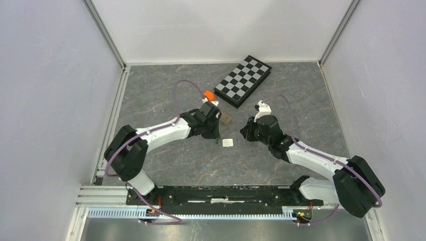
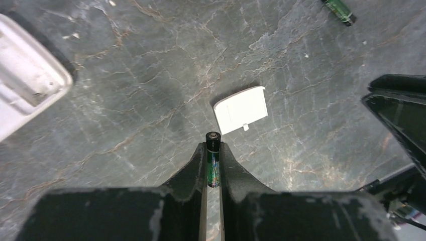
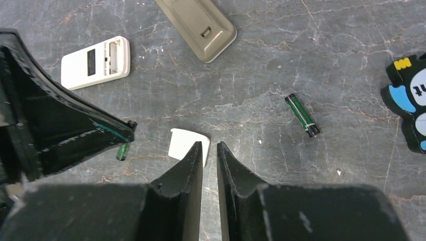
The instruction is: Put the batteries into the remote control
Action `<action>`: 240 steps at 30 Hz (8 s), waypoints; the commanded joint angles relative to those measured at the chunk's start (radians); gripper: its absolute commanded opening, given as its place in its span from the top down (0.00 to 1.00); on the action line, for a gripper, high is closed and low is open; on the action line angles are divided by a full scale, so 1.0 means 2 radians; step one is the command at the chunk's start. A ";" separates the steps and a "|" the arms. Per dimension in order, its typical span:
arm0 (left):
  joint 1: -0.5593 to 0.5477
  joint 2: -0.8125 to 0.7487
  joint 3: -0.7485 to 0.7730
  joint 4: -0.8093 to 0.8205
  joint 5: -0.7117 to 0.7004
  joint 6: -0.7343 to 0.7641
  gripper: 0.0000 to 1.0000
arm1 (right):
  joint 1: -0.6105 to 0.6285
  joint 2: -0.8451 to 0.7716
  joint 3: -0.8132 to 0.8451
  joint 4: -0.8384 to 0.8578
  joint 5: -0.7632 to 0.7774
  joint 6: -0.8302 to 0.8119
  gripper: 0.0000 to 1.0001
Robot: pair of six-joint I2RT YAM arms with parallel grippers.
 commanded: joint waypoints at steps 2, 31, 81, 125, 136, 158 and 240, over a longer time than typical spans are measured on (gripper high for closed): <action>-0.028 0.042 0.001 0.023 -0.070 -0.033 0.82 | -0.005 -0.020 -0.011 0.004 0.018 -0.005 0.79; 0.258 -0.172 -0.043 -0.023 -0.075 0.029 0.00 | 0.053 0.235 0.248 0.050 -0.206 -0.386 0.02; 0.408 -0.175 -0.214 0.119 0.328 -0.018 0.00 | 0.069 0.413 0.438 -0.129 -0.412 -0.652 0.73; 0.382 -0.287 -0.239 0.200 0.241 -0.038 0.98 | 0.062 0.244 0.298 -0.125 -0.003 -0.123 0.25; 0.382 -0.352 -0.236 0.107 0.148 -0.010 0.98 | 0.175 0.326 0.355 -0.243 0.168 -0.019 0.36; 0.367 -0.367 -0.240 0.099 0.148 -0.007 0.98 | 0.192 0.350 0.358 -0.276 0.182 0.030 0.54; 0.233 -0.278 -0.361 0.417 0.280 -0.177 0.98 | 0.124 0.117 0.173 -0.081 0.119 0.066 0.95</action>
